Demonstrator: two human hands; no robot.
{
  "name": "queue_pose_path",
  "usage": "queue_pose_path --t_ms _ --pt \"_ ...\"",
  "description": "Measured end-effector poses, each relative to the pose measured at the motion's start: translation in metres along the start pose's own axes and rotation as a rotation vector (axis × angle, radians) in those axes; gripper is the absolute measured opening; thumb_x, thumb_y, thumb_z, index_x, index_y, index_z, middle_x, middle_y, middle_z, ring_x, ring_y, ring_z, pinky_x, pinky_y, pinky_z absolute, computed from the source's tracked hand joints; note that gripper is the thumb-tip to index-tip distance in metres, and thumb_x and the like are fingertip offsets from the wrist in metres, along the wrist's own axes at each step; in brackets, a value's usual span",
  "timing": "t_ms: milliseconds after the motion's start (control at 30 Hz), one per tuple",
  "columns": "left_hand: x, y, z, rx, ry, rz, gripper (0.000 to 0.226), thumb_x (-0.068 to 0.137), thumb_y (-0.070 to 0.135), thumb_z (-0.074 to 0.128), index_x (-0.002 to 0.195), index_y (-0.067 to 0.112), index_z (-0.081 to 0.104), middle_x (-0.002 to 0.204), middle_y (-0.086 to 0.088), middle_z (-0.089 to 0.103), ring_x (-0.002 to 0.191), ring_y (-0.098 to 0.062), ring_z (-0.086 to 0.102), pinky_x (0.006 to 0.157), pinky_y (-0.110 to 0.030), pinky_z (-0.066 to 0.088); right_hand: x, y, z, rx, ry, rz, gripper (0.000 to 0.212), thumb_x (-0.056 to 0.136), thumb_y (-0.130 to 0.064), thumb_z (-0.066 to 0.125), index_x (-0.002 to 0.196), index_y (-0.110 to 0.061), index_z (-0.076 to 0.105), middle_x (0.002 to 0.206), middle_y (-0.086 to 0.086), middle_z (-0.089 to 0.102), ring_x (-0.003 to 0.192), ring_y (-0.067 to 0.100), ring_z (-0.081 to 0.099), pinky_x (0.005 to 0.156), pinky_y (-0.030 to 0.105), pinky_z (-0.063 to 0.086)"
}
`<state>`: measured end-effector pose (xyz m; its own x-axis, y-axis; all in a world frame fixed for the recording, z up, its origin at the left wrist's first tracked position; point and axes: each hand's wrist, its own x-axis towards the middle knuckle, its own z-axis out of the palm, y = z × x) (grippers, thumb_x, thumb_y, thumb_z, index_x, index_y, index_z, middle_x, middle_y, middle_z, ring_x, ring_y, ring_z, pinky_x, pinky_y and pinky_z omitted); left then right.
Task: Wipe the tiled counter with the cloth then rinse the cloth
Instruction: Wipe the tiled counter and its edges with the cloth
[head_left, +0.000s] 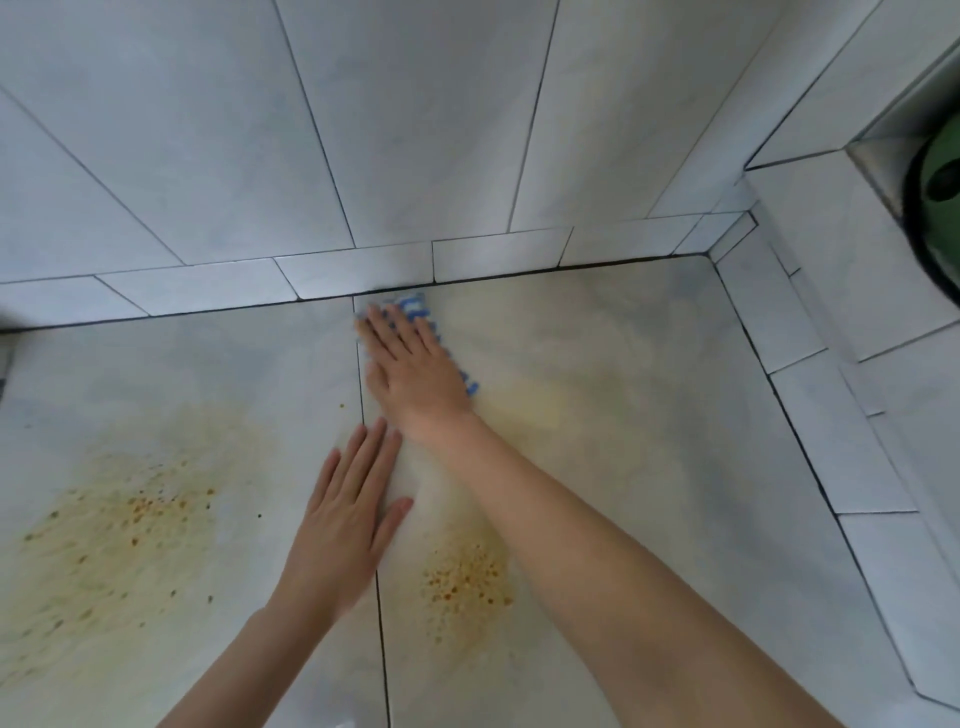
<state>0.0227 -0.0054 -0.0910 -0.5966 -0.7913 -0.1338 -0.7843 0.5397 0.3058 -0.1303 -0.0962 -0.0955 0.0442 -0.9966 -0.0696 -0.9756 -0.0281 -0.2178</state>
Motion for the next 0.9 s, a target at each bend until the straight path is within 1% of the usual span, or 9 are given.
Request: queue_pose_path --t_ms 100,167,300,367,433,500,567,767,900 --pt "-0.001 0.0 -0.001 -0.016 0.001 -0.004 0.062 0.097 0.051 0.019 0.15 0.022 0.005 0.158 0.004 0.0 0.145 -0.01 -0.005 0.116 -0.029 -0.002 -0.011 0.028 -0.008 -0.062 -0.052 -0.182 0.05 0.101 -0.031 0.015 0.15 -0.023 0.007 0.158 -0.004 0.008 0.146 0.016 0.003 0.117 0.034 -0.003" --pt "-0.001 0.001 -0.001 -0.022 -0.002 -0.002 0.062 0.097 0.05 0.019 0.15 0.022 0.005 0.158 0.004 -0.001 0.145 -0.011 -0.005 0.116 -0.03 -0.003 -0.022 0.066 -0.017 -0.063 -0.035 -0.139 0.052 0.097 -0.031 0.012 0.149 -0.021 0.019 0.156 0.0 0.021 0.145 0.02 0.014 0.115 0.033 0.001" --pt "-0.002 0.001 0.0 -0.015 0.001 0.001 0.062 0.097 0.051 0.017 0.15 0.022 0.001 0.158 0.004 -0.005 0.145 -0.012 -0.007 0.116 -0.032 -0.003 -0.055 0.167 -0.036 -0.099 0.105 0.27 0.069 0.086 -0.03 0.0 0.146 -0.011 0.027 0.151 0.012 0.03 0.141 0.029 0.022 0.115 0.039 0.01" --pt "-0.002 0.001 0.0 -0.018 -0.001 0.005 0.062 0.098 0.05 0.017 0.15 0.021 0.001 0.158 0.003 -0.005 0.145 -0.013 -0.006 0.116 -0.033 -0.002 -0.073 0.196 -0.044 -0.081 0.163 0.539 0.061 0.093 -0.028 0.004 0.147 -0.01 0.024 0.153 0.013 0.025 0.142 0.029 0.018 0.116 0.041 0.012" --pt "-0.002 0.001 0.001 -0.018 -0.004 0.005 0.062 0.098 0.049 0.017 0.151 0.02 0.002 0.159 0.002 -0.003 0.145 -0.014 -0.005 0.116 -0.033 -0.002 -0.07 0.197 -0.046 -0.024 0.146 0.796 0.052 0.1 -0.024 0.01 0.15 -0.01 0.012 0.157 0.012 0.011 0.145 0.028 0.006 0.118 0.041 0.004" --pt "-0.001 0.001 0.0 -0.017 -0.007 0.008 0.062 0.098 0.05 0.015 0.15 0.02 0.001 0.158 0.002 -0.004 0.145 -0.013 -0.006 0.116 -0.033 -0.001 -0.05 0.172 -0.042 0.002 0.164 0.878 0.059 0.095 -0.028 0.0 0.149 -0.007 0.01 0.157 0.015 0.011 0.144 0.031 0.006 0.117 0.041 0.004" --pt "0.0 0.0 0.0 -0.022 -0.005 0.009 0.063 0.097 0.051 0.014 0.15 0.021 0.0 0.158 0.004 -0.006 0.145 -0.012 -0.008 0.116 -0.033 -0.003 -0.026 0.132 -0.032 0.052 0.162 0.701 0.074 0.083 -0.033 -0.008 0.149 -0.008 0.014 0.156 0.015 0.016 0.144 0.03 0.013 0.116 0.041 0.008" --pt "-0.006 -0.002 -0.003 0.002 -0.026 0.008 0.061 0.098 0.047 0.018 0.15 0.016 0.01 0.158 -0.002 0.004 0.145 -0.013 -0.003 0.116 -0.031 -0.001 -0.072 0.019 -0.002 0.005 0.051 -0.044 0.052 0.096 -0.03 0.022 0.146 -0.017 0.026 0.153 0.002 0.027 0.142 0.023 0.023 0.114 0.04 0.011" --pt "-0.015 -0.004 -0.002 -0.009 -0.042 -0.004 0.06 0.098 0.047 0.016 0.15 0.018 0.009 0.159 0.0 0.002 0.145 -0.013 -0.004 0.116 -0.032 -0.001 -0.119 0.088 -0.013 -0.065 0.031 -0.1 0.051 0.096 -0.027 0.026 0.146 -0.019 0.028 0.152 0.001 0.029 0.142 0.021 0.02 0.115 0.033 0.005"
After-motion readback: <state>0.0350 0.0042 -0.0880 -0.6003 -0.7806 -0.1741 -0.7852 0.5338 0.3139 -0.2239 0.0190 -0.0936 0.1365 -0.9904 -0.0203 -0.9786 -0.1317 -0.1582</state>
